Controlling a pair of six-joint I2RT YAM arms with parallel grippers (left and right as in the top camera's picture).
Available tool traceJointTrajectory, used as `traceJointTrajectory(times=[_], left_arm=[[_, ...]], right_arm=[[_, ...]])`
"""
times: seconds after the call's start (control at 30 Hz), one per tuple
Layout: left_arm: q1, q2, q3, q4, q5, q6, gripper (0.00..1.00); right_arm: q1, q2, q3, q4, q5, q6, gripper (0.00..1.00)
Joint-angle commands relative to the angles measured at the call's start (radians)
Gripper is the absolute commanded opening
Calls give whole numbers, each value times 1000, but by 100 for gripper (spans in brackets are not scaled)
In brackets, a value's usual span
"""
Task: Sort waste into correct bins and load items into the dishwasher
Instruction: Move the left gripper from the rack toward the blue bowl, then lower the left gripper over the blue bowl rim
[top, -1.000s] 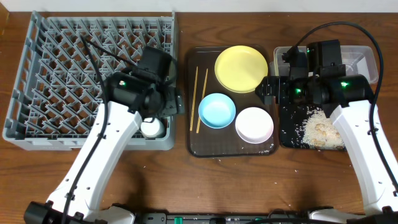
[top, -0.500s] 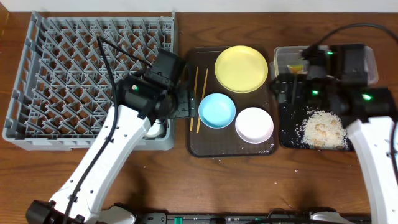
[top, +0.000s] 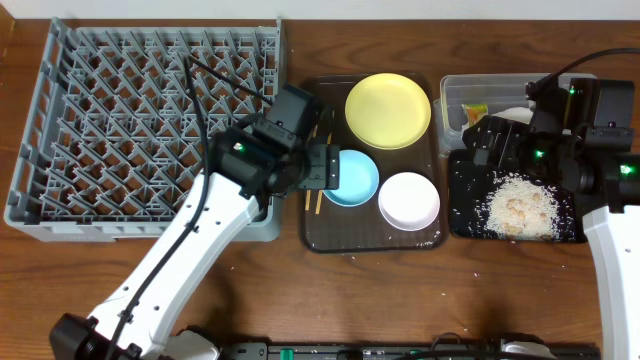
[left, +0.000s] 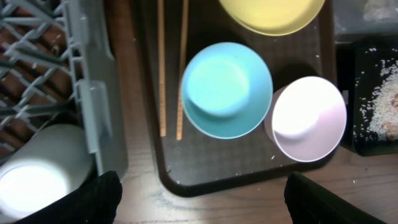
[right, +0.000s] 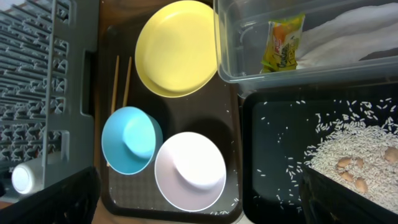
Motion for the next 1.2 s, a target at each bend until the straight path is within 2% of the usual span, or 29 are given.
traceJointTrajectory(times=[0.0, 0.5, 0.97, 1.17], left_arm=[[-13, 22, 5, 20, 1, 18, 85], [-117, 138, 5, 93, 1, 51, 85], [-122, 155, 4, 117, 0, 52, 84], [-118, 156, 4, 187, -92, 163, 84]], right_arm=[[-5, -6, 20, -1, 4, 7, 99], [-5, -6, 20, -2, 3, 7, 99], [-5, -6, 20, -2, 3, 8, 99], [-5, -6, 20, -2, 3, 7, 99]])
